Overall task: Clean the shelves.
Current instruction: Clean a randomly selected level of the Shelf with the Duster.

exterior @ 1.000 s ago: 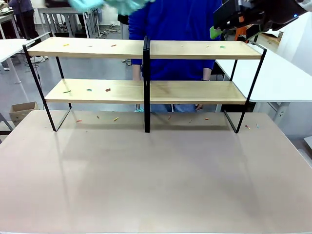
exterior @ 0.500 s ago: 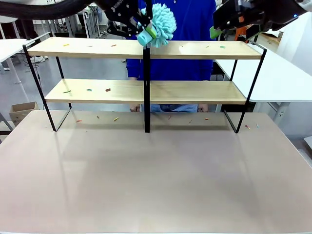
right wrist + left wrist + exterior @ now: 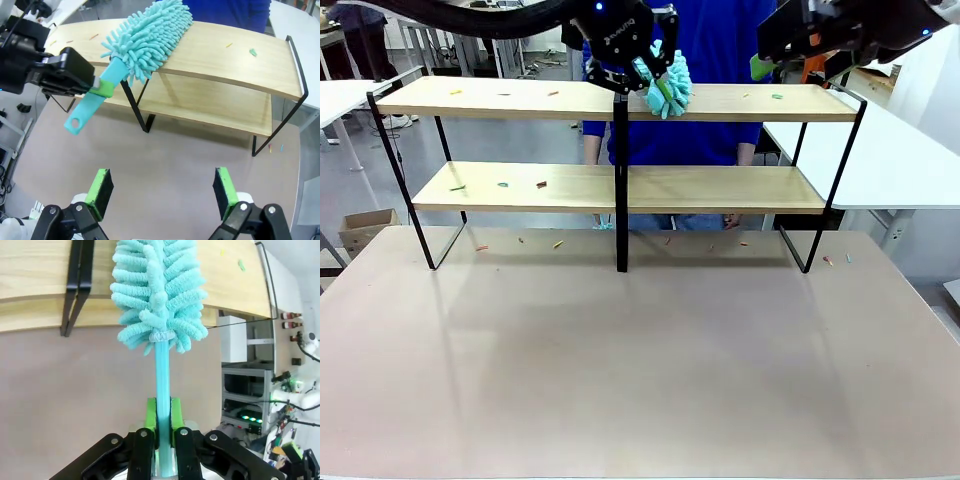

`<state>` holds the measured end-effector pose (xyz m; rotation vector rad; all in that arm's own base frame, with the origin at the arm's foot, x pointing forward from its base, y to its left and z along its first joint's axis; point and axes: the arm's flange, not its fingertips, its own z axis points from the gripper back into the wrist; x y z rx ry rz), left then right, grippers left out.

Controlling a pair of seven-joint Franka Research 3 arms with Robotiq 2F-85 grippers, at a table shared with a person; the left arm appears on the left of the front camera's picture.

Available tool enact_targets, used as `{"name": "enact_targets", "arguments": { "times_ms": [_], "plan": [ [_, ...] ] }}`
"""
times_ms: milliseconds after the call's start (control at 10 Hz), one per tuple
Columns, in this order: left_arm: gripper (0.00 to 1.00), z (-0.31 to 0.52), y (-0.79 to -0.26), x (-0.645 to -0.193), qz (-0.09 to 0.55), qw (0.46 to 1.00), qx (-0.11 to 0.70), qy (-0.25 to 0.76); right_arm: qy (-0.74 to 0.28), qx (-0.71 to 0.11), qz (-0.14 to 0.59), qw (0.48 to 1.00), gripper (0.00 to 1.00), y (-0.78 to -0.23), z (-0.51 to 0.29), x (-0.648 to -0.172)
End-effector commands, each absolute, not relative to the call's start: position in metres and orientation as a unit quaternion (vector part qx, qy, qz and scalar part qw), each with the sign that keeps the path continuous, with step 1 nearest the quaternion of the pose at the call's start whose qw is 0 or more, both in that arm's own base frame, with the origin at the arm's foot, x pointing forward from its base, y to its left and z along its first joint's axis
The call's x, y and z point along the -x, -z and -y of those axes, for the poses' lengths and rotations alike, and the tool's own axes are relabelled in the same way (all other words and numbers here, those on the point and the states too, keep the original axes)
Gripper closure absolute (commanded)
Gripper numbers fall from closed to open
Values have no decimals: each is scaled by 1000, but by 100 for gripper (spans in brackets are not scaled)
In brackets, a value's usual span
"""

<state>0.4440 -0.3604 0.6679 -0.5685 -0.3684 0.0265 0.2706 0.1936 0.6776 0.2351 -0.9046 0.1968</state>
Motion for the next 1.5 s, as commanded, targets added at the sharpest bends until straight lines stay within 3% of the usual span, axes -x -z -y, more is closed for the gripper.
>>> {"name": "enact_targets", "arguments": {
  "times_ms": [0, 600, 800, 1000, 1100, 1400],
  "plan": [
    [87, 378, -676, -456, 189, 937, 293, -13, -94, -115, 435, 888, 0, -679, -192, -272],
    [87, 398, -669, -476, 47, 917, 381, 106, -94, -115, 435, 888, 0, -679, -192, -272],
    [87, 392, -669, -478, -37, 906, 388, 164, -94, -115, 435, 888, 0, -679, -192, -272],
    [87, 370, -678, -471, -162, 865, 391, 270, -94, -115, 435, 888, 0, -679, -192, -272],
    [87, 352, -687, -466, -176, 840, 416, 299, -94, -115, 435, 888, 0, -679, -192, -272],
    [87, 324, -700, -464, -139, 839, 444, 283, -94, -115, 435, 888, 0, -679, -192, -272]
  ]
}}
